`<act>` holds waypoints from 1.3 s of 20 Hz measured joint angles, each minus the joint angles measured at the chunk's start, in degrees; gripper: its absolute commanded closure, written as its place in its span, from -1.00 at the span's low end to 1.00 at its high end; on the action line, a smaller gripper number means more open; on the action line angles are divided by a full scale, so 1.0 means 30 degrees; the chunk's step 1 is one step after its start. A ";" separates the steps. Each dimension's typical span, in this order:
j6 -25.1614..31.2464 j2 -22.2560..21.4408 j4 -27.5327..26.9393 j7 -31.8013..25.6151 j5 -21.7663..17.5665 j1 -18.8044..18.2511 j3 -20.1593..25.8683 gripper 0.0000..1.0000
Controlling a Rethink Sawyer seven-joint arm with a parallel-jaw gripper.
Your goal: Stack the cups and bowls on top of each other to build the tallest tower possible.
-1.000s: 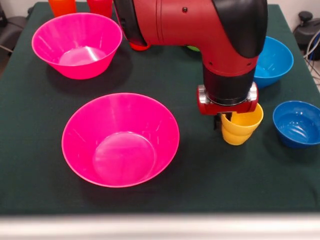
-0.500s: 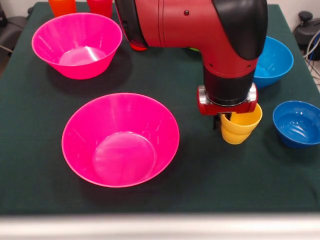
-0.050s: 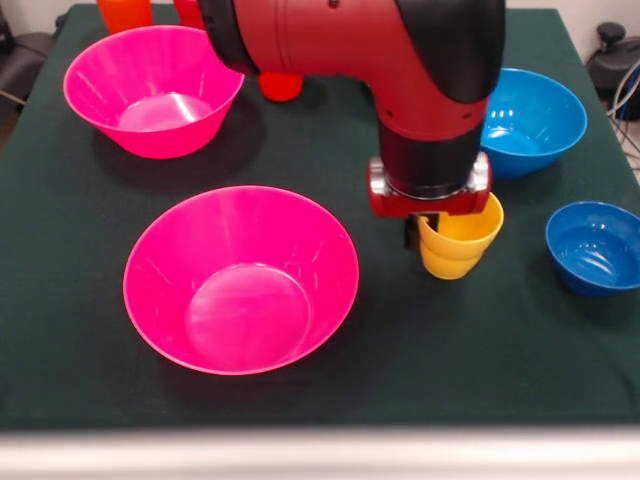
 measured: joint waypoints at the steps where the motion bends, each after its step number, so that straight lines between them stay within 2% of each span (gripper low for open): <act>1: 0.0366 -0.0179 -0.0003 0.0000 0.0002 -0.0127 -0.0004 1.00; 11: 0.4187 -0.1525 -0.0232 0.0000 0.0002 -0.0650 0.0001 1.00; 20: 0.4709 -0.1523 -0.0495 0.0000 -0.0010 -0.0788 0.0095 1.00; 26: 0.5068 -0.1023 -0.1523 0.0000 -0.0144 -0.1064 0.0166 1.00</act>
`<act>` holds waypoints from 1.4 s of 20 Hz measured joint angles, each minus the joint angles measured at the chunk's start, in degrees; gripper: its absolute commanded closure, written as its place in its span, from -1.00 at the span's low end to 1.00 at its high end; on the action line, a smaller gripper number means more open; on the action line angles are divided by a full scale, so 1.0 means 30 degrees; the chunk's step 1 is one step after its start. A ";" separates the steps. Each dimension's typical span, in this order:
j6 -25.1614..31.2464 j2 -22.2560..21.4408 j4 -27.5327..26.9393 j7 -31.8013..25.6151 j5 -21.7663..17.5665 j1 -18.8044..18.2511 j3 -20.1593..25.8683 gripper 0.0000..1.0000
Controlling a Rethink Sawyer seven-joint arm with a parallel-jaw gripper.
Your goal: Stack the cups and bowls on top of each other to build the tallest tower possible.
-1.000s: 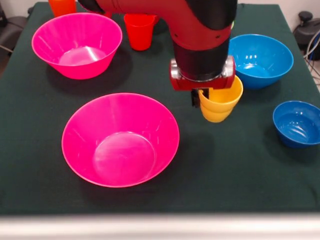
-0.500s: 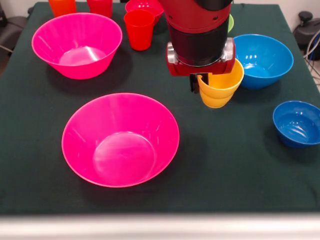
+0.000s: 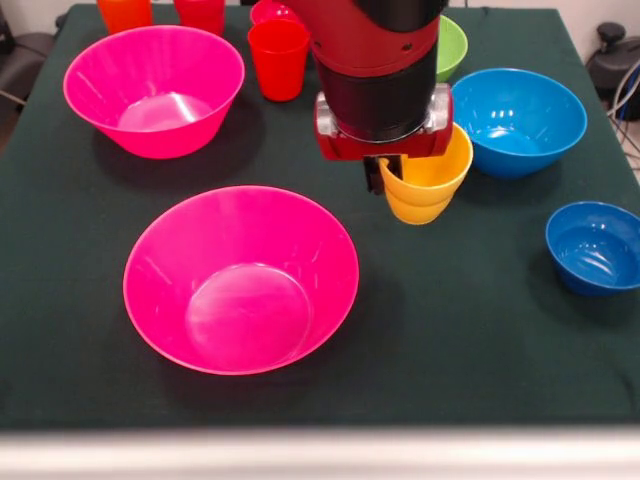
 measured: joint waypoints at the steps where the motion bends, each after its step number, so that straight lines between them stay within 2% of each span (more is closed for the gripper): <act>1: 0.0241 0.0279 -0.0595 0.0000 -0.0103 -0.0118 0.0017 1.00; 14: 0.1947 0.1683 -0.4160 0.0000 -0.1280 -0.0830 0.0179 1.00; 28: 0.2156 0.3650 -0.7422 -0.0906 -0.2438 -0.1956 0.0453 1.00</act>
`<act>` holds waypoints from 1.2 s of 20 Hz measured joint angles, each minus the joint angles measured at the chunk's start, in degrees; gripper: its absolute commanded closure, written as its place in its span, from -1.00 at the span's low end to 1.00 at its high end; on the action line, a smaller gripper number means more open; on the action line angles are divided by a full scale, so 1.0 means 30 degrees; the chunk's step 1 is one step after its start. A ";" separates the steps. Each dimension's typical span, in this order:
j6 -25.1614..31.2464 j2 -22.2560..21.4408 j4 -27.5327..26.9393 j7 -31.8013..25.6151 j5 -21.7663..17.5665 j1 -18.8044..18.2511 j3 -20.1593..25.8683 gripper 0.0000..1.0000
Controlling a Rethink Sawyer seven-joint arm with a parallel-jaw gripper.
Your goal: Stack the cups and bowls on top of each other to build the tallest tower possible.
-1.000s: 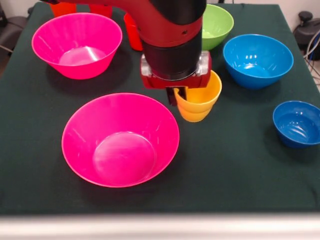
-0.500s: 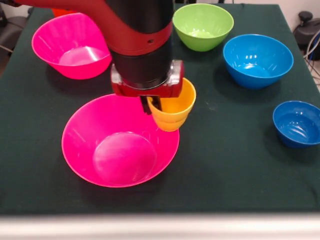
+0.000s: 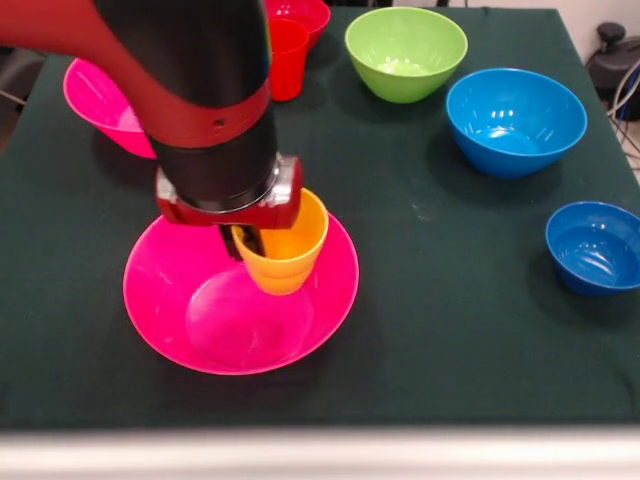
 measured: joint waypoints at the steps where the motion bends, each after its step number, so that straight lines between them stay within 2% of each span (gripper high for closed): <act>1: 0.0000 0.0292 -0.0387 -0.0271 -0.0079 -0.0116 0.0047 1.00; 7: -0.0004 0.1355 -0.1478 -0.1346 -0.0241 -0.0653 0.0236 1.00; 11: 0.0000 0.1655 -0.1511 -0.1770 -0.0261 -0.0875 0.0292 1.00; 24: -0.0162 0.1747 -0.0019 -0.2069 -0.0241 -0.1303 0.0481 1.00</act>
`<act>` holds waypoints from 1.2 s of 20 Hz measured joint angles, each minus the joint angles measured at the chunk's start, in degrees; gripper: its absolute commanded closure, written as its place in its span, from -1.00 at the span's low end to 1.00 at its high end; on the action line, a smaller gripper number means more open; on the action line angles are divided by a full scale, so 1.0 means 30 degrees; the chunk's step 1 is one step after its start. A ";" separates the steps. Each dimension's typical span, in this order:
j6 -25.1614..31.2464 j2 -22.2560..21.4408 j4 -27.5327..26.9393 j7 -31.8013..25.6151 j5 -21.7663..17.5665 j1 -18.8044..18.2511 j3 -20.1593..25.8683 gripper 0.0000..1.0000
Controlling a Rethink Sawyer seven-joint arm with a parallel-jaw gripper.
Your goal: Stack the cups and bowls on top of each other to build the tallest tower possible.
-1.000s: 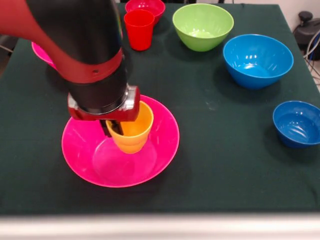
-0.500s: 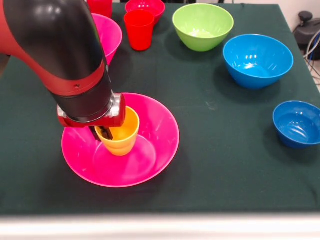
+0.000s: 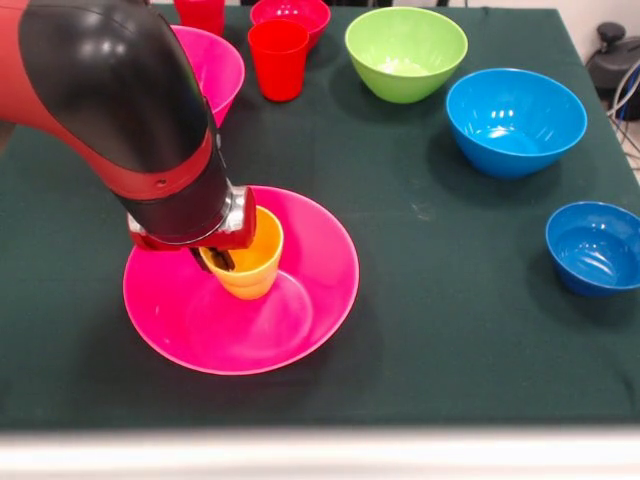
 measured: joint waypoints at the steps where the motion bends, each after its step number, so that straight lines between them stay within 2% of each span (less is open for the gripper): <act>1: -0.0075 -0.0059 0.0097 0.0000 -0.0004 -0.0020 0.0033 1.00; 11: -0.0679 -0.0341 0.0658 0.0000 -0.0043 -0.0229 0.0313 1.00; 24: -0.0679 0.0161 -0.0565 -0.0004 -0.0253 -0.0236 0.0772 1.00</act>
